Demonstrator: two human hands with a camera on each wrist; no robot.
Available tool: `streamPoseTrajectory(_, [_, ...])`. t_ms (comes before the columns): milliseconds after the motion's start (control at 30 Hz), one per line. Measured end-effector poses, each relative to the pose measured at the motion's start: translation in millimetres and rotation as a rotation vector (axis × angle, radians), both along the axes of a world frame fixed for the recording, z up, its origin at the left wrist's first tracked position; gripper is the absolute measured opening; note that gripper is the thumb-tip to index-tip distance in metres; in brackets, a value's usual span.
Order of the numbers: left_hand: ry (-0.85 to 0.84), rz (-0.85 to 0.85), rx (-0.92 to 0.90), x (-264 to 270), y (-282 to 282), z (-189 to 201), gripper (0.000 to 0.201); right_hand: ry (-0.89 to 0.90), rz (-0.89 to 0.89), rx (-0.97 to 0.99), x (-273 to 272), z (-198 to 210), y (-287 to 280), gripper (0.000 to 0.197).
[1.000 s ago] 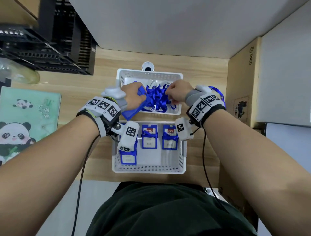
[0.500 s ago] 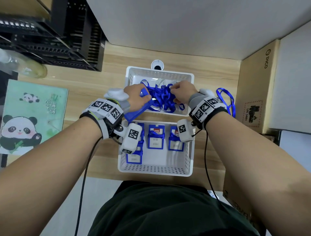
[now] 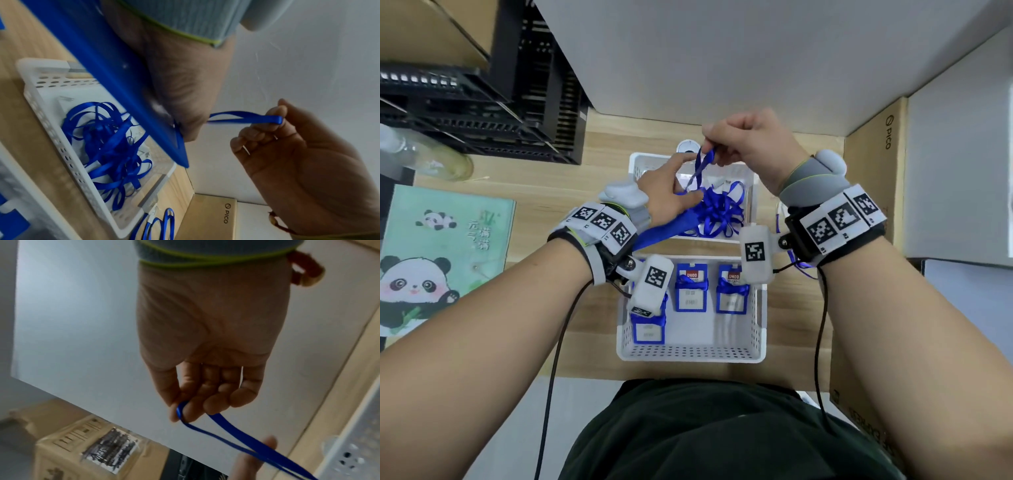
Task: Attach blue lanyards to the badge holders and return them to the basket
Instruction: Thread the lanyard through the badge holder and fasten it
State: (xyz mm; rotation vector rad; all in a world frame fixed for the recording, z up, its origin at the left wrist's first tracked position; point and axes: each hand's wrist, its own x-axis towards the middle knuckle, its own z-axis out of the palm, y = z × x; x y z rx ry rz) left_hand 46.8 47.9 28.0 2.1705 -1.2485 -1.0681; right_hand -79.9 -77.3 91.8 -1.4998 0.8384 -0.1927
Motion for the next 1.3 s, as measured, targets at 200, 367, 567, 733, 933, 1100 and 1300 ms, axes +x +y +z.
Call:
streamPoseTrajectory(200, [-0.068, -0.120, -0.005, -6.8, -0.2, 19.9, 0.019, -0.140, -0.113, -0.054, -8.6, 44.4, 9.4, 0.038])
streamPoseTrajectory(367, [-0.170, -0.068, 0.019, -4.0, 13.5, 26.5, 0.022, -0.157, -0.289, -0.083, -29.8, 58.5, 5.4, 0.047])
streamPoseTrajectory(567, [-0.217, 0.027, -0.125, -1.6, 19.3, 57.5, 0.038, 0.010, -0.259, -0.204, -54.9, 47.8, 10.9, 0.052])
streamPoseTrajectory(733, [-0.166, 0.066, -0.166, -5.6, 18.1, 92.9, 0.040, 0.281, -0.095, -0.330, -62.9, 34.8, 23.6, 0.034])
streamPoseTrajectory(933, [-0.047, 0.082, -0.216, -16.2, 20.4, 125.6, 0.046, 0.303, -0.023, -0.389, -58.2, 34.8, 42.3, 0.030])
streamPoseTrajectory(1100, [0.081, 0.111, -0.299, -24.8, 18.0, 149.5, 0.049, 0.205, 0.150, -0.396, -46.4, 46.3, 52.9, 0.042])
streamPoseTrajectory(1300, [0.192, 0.131, -0.380, -32.6, 16.6, 173.9, 0.046, 0.033, 0.156, -0.369, -41.6, 59.3, 66.5, 0.015])
